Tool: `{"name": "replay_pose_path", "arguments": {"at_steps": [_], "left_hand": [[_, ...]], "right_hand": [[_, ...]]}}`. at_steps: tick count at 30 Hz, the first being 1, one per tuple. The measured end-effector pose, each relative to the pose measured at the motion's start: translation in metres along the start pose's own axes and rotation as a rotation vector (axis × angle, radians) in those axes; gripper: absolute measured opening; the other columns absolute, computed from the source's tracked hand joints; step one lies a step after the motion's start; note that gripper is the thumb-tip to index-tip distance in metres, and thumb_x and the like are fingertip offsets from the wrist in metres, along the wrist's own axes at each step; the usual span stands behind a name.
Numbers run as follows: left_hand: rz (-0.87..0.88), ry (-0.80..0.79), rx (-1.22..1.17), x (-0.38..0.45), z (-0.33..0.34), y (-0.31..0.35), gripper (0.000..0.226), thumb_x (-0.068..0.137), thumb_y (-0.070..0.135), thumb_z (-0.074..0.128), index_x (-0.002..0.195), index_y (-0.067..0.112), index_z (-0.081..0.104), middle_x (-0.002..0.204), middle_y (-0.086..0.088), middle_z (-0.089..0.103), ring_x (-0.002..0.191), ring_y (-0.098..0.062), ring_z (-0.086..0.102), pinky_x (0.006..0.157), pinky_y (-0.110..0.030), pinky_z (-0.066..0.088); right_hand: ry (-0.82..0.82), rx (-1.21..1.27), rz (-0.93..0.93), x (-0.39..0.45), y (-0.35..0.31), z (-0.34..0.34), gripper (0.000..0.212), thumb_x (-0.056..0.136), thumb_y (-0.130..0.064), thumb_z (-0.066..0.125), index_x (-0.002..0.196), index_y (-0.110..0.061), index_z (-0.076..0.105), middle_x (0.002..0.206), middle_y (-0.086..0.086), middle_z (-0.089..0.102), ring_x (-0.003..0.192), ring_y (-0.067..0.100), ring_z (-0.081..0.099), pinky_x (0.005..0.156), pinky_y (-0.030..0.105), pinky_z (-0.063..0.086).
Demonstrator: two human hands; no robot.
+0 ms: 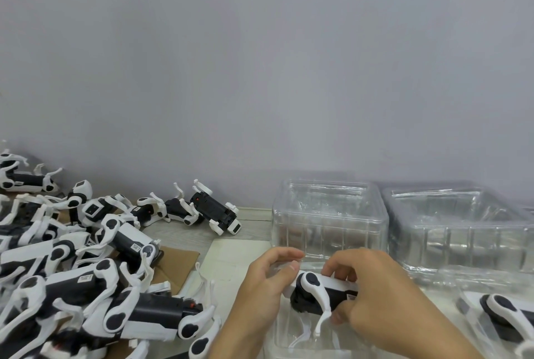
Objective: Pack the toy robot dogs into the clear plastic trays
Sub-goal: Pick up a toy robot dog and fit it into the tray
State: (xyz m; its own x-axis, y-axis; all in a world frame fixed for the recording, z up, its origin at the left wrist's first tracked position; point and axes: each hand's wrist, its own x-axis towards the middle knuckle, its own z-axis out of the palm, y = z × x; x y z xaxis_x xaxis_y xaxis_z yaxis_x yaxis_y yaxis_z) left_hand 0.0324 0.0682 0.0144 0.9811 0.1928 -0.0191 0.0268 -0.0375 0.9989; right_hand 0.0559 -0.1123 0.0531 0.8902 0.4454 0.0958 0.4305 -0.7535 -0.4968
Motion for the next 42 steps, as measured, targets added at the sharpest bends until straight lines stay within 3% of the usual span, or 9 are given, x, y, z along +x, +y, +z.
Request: {"name": "replay_pose_path", "arguments": {"at_steps": [3, 12, 14, 16, 22, 42], "left_hand": [[0.006, 0.008, -0.003, 0.0007, 0.0007, -0.0004, 0.024, 0.072, 0.036, 0.063, 0.092, 0.033, 0.077, 0.106, 0.003, 0.073, 0.107, -0.017, 0.065, 0.099, -0.036, 0.051], [0.001, 0.025, 0.004, 0.0006, 0.0006, -0.0015, 0.023, 0.074, 0.037, 0.064, 0.093, 0.033, 0.077, 0.105, 0.005, 0.073, 0.106, -0.015, 0.066, 0.098, -0.035, 0.051], [-0.003, 0.032, 0.007, 0.0009, 0.0005, -0.0021, 0.013, 0.083, 0.032, 0.069, 0.092, 0.033, 0.077, 0.104, 0.005, 0.073, 0.105, -0.016, 0.066, 0.099, -0.036, 0.051], [-0.01, 0.036, 0.019, 0.0012, -0.0003, -0.0033, 0.018, 0.094, 0.019, 0.066, 0.092, 0.034, 0.077, 0.104, 0.006, 0.073, 0.106, -0.015, 0.065, 0.099, -0.035, 0.05], [-0.012, 0.037, 0.032, 0.0004, -0.001, -0.0024, 0.024, 0.096, 0.014, 0.063, 0.093, 0.034, 0.077, 0.104, 0.01, 0.073, 0.107, -0.014, 0.065, 0.101, -0.037, 0.05], [0.045, 0.024, 0.109, -0.0026, -0.0007, 0.002, 0.024, 0.098, 0.01, 0.059, 0.099, 0.029, 0.074, 0.108, 0.012, 0.071, 0.101, 0.007, 0.062, 0.081, -0.007, 0.043]], "right_hand": [[-0.005, 0.026, -0.008, 0.0007, 0.0019, -0.0002, 0.037, 0.062, -0.031, 0.085, 0.092, -0.04, 0.066, 0.09, -0.018, 0.062, 0.092, -0.002, 0.051, 0.077, 0.016, 0.044], [0.023, 0.04, -0.025, 0.0004, 0.0021, 0.0008, 0.036, 0.061, -0.031, 0.086, 0.09, -0.038, 0.066, 0.087, -0.016, 0.062, 0.089, -0.001, 0.052, 0.076, 0.016, 0.043], [0.028, 0.043, -0.026, 0.0006, 0.0019, 0.0013, 0.036, 0.06, -0.031, 0.086, 0.089, -0.038, 0.066, 0.086, -0.015, 0.062, 0.089, -0.001, 0.052, 0.074, 0.014, 0.041], [0.035, 0.04, -0.03, 0.0007, 0.002, 0.0021, 0.036, 0.06, -0.031, 0.086, 0.089, -0.038, 0.067, 0.086, -0.014, 0.063, 0.088, -0.001, 0.052, 0.073, 0.011, 0.039], [0.045, 0.049, -0.015, 0.0, 0.0017, 0.0024, 0.037, 0.059, -0.03, 0.086, 0.09, -0.038, 0.066, 0.086, -0.015, 0.062, 0.088, -0.002, 0.052, 0.076, 0.019, 0.046], [0.05, 0.023, -0.051, 0.0, 0.0016, 0.0042, 0.035, 0.062, -0.029, 0.084, 0.091, -0.036, 0.066, 0.088, -0.014, 0.061, 0.091, -0.002, 0.05, 0.079, 0.015, 0.042]]}}
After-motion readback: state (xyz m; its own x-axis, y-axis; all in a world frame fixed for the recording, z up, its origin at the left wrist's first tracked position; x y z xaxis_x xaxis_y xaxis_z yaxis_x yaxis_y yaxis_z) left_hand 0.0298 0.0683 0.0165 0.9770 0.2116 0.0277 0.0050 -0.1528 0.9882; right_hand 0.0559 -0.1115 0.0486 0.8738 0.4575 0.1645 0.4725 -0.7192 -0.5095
